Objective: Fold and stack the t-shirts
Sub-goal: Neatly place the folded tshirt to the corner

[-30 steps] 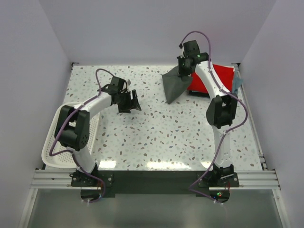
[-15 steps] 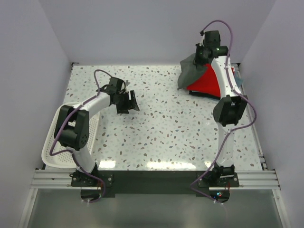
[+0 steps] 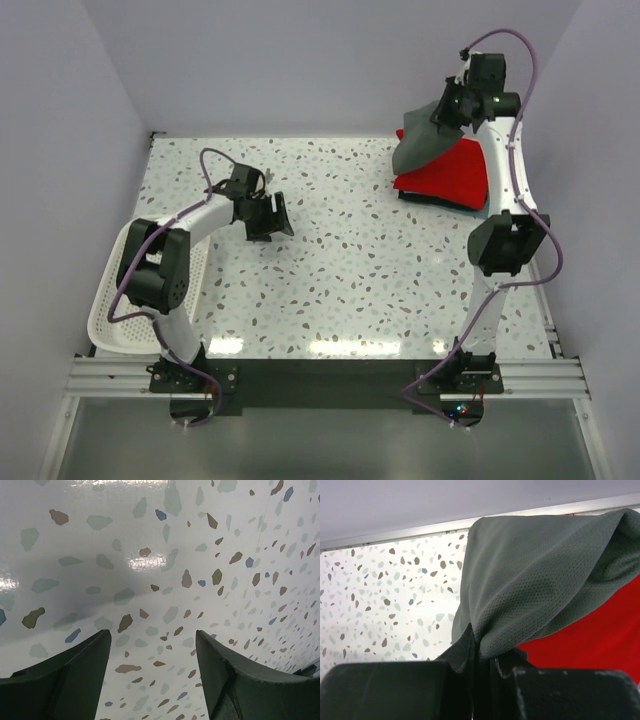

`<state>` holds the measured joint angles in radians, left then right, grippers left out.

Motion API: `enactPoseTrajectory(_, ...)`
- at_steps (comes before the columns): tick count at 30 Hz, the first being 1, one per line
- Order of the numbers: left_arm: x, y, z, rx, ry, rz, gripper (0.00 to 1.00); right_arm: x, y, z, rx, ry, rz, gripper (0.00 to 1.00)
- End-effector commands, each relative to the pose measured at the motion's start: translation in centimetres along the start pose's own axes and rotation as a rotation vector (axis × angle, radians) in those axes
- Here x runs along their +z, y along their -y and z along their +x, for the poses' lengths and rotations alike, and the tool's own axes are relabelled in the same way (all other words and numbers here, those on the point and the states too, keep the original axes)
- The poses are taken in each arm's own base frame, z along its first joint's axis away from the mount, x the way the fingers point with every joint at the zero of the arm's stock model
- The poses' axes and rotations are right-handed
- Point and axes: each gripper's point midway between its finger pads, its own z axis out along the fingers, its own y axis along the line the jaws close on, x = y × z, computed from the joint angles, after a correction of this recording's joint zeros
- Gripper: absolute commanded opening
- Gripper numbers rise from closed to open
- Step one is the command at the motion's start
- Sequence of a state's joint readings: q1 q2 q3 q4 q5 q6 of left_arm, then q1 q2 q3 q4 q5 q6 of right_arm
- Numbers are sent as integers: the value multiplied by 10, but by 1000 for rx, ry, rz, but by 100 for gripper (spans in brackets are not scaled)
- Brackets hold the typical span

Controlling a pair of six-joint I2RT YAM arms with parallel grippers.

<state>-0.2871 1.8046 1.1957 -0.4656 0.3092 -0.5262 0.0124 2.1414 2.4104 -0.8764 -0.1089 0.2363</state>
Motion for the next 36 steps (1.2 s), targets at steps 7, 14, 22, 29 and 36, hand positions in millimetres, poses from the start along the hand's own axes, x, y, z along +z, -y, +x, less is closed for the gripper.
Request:
enactPoseTrajectory(7,-8,0,-3,31,18,13,74,-9,10,-1,-1,36,29,0)
enactPoseTrajectory(14,-18,5,-9,39,46,12,74,11,54,23,-45,-1,230,0)
enactPoseTrajectory(22,-24,5,-11,41,61,6,74,15,98,30,-59,-3,465,0)
enactPoseTrajectory(29,-40,14,-21,36,96,10,74,2,123,36,-63,-15,628,96)
enactPoseTrajectory(36,-69,25,-41,44,215,6,74,-42,114,38,-50,48,587,99)
